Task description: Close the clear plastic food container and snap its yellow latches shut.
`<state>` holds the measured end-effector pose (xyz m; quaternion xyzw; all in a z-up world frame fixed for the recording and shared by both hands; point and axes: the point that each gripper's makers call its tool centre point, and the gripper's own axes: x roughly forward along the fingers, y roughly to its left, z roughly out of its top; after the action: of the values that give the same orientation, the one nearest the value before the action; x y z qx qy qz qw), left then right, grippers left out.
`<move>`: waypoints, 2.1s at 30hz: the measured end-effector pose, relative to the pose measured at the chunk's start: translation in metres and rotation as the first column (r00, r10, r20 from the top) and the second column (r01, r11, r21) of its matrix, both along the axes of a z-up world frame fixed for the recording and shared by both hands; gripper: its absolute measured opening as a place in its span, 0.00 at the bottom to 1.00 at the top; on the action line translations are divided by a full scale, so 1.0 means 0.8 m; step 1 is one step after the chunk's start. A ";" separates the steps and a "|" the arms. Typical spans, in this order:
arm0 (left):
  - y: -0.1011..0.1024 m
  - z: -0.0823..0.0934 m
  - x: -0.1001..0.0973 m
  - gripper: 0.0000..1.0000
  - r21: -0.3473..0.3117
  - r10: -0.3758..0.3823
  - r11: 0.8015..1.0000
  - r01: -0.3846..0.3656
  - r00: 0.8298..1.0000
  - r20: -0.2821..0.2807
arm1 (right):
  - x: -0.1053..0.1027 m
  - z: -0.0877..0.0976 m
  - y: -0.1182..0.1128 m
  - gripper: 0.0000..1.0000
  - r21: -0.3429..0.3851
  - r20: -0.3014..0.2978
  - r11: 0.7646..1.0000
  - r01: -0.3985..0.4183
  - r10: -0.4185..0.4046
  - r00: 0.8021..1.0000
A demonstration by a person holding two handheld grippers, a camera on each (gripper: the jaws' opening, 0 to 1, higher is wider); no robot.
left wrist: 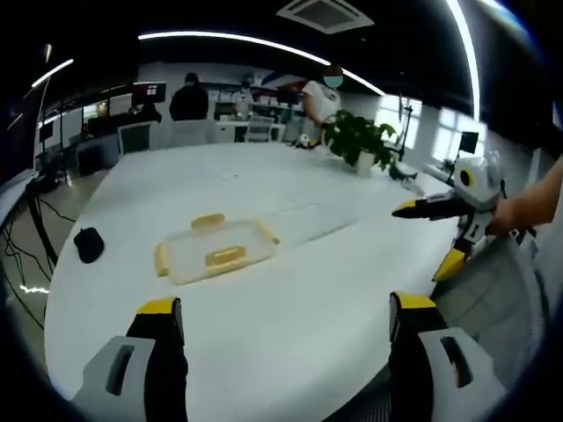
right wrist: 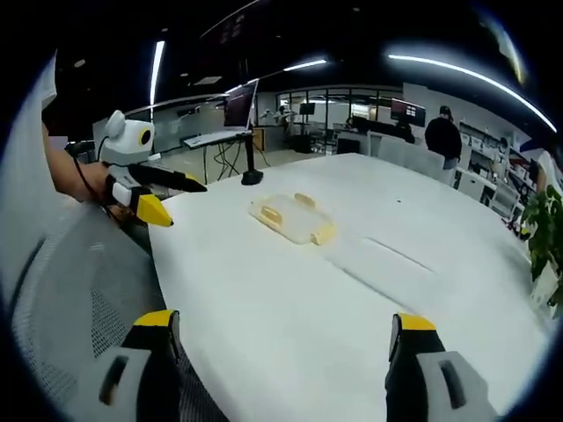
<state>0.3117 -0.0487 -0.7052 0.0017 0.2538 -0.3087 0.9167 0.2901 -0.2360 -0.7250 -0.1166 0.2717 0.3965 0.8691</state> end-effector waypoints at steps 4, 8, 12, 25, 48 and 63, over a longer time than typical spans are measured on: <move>-0.008 -0.004 -0.003 0.92 0.025 -0.032 0.999 0.032 0.999 0.000 | -0.003 0.002 -0.004 0.97 -0.017 0.018 1.000 0.005 -0.005 1.000; -0.017 0.000 -0.006 0.93 0.053 -0.068 0.996 0.066 0.997 0.031 | 0.001 0.008 -0.004 0.96 -0.006 0.040 1.000 0.011 -0.011 0.999; -0.016 -0.002 -0.007 0.92 0.064 -0.079 0.995 0.077 0.996 0.031 | 0.002 0.006 -0.007 0.96 -0.014 0.040 1.000 0.018 -0.017 0.999; -0.009 -0.003 -0.003 0.92 0.044 -0.046 0.998 0.045 0.999 0.019 | 0.001 0.002 -0.007 0.95 -0.020 0.027 1.000 0.012 -0.011 1.000; -0.006 0.005 -0.001 0.90 0.039 -0.031 0.999 0.029 0.999 0.038 | -0.002 -0.002 -0.003 0.94 -0.033 0.016 0.999 -0.009 0.009 1.000; -0.001 0.005 0.002 0.88 0.062 -0.063 0.996 0.060 0.997 0.048 | 0.003 -0.005 -0.003 0.93 -0.044 0.006 0.999 0.001 0.000 1.000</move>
<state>0.3134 -0.0494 -0.7009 0.0448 0.2398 -0.3288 0.9123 0.2927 -0.2386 -0.7290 -0.1368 0.2776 0.3898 0.8673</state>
